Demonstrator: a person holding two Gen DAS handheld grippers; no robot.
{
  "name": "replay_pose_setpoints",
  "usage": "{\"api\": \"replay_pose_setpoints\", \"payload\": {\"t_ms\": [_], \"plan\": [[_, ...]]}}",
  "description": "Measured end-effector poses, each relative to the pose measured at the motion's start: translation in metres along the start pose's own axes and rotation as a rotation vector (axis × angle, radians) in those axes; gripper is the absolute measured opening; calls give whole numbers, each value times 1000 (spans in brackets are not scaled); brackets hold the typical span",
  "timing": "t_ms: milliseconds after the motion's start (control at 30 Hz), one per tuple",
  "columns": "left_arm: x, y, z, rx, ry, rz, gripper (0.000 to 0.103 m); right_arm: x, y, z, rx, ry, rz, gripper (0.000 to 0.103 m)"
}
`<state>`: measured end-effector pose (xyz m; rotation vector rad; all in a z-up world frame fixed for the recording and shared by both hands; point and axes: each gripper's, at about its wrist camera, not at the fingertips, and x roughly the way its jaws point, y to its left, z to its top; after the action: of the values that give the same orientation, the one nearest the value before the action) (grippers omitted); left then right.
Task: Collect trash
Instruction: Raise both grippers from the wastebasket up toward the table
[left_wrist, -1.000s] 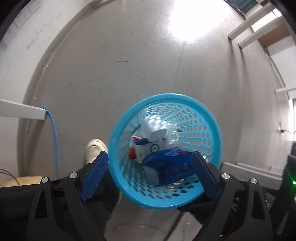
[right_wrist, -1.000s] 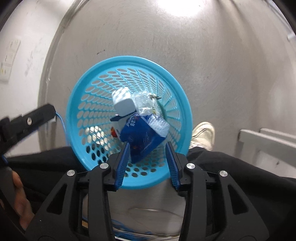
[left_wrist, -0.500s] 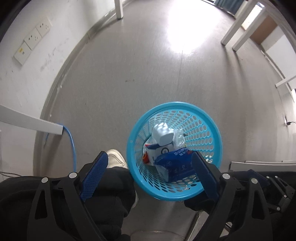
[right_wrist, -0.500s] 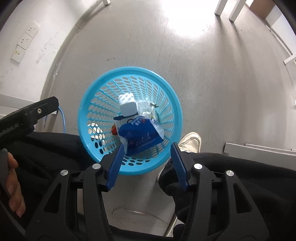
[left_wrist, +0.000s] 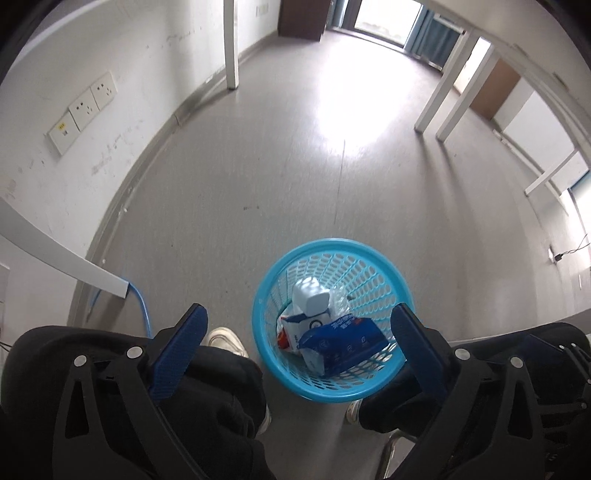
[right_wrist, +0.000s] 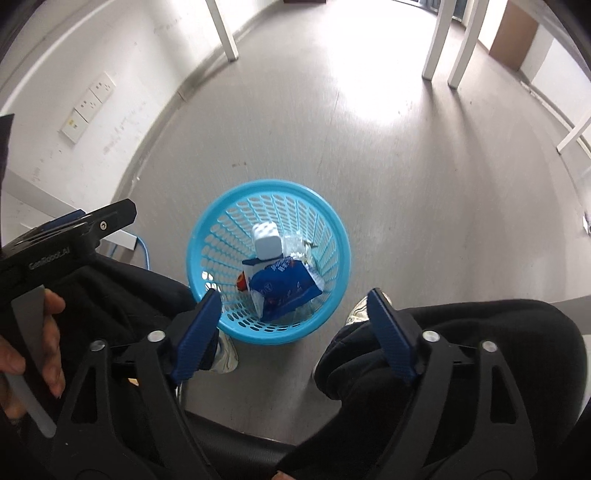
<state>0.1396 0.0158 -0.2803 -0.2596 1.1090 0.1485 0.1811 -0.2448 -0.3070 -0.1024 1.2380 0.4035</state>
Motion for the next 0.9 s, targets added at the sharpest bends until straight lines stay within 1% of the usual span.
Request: {"api": "replay_pose_setpoints", "payload": {"t_ms": [33, 167, 267, 333, 400, 600, 800, 900], "plan": [[-4, -1, -2, 0, -9, -7, 97, -6, 0, -2, -1, -9, 3, 84], [-22, -1, -10, 5, -5, -27, 97, -29, -2, -13, 3, -36, 23, 90], [-38, -3, -17, 24, 0, -14, 97, -46, -3, -20, 5, -59, 46, 93], [-49, -3, -24, 33, 13, -27, 97, -57, 0, -28, 0, -73, 56, 95], [-62, -3, -33, 41, 8, -37, 97, -69, 2, -36, -11, -85, 68, 95], [-98, -5, -52, 79, -49, -52, 97, -104, 6, -57, -42, -141, 83, 95], [-136, -12, -69, 148, -136, -53, 97, -141, 7, -78, -64, -203, 100, 95], [-154, -16, -74, 174, -170, -68, 97, -159, 10, -85, -76, -239, 102, 95]]}}
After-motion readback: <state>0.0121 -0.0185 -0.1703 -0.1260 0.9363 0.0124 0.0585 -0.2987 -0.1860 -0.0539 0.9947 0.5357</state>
